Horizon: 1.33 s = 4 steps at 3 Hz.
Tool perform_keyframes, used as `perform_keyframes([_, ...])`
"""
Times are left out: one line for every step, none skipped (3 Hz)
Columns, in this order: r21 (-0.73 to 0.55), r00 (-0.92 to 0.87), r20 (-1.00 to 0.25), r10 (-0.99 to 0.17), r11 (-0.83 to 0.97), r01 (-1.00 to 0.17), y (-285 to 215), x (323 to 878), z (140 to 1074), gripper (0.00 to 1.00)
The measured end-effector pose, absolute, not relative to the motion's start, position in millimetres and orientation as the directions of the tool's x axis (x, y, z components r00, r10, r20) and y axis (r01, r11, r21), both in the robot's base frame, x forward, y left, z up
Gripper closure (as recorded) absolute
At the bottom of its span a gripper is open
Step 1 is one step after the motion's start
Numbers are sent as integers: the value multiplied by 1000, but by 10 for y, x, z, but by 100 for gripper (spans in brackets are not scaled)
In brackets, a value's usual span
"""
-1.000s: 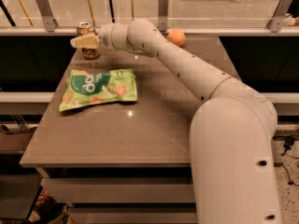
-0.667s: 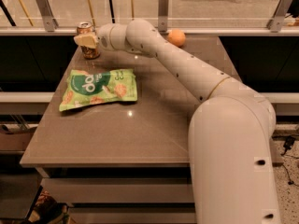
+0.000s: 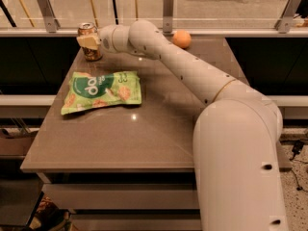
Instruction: Knock orange can over
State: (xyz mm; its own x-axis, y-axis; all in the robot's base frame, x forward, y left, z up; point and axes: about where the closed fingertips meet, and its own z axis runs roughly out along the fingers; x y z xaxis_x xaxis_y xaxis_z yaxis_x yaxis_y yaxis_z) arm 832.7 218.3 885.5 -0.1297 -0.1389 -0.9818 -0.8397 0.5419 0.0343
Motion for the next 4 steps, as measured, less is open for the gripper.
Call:
perform_keyframes([35, -131, -982, -139, 539, -841, 2208, 8319, 8845, 100])
perform_keyframes([43, -139, -980, -144, 528, -848, 2198, 8256, 8887, 100])
perform_keyframes([30, -129, -978, -164, 502, -864, 2066, 8082, 9045, 100])
perform_keyframes([11, -108, -977, -182, 466, -885, 1853, 7960, 9199, 100])
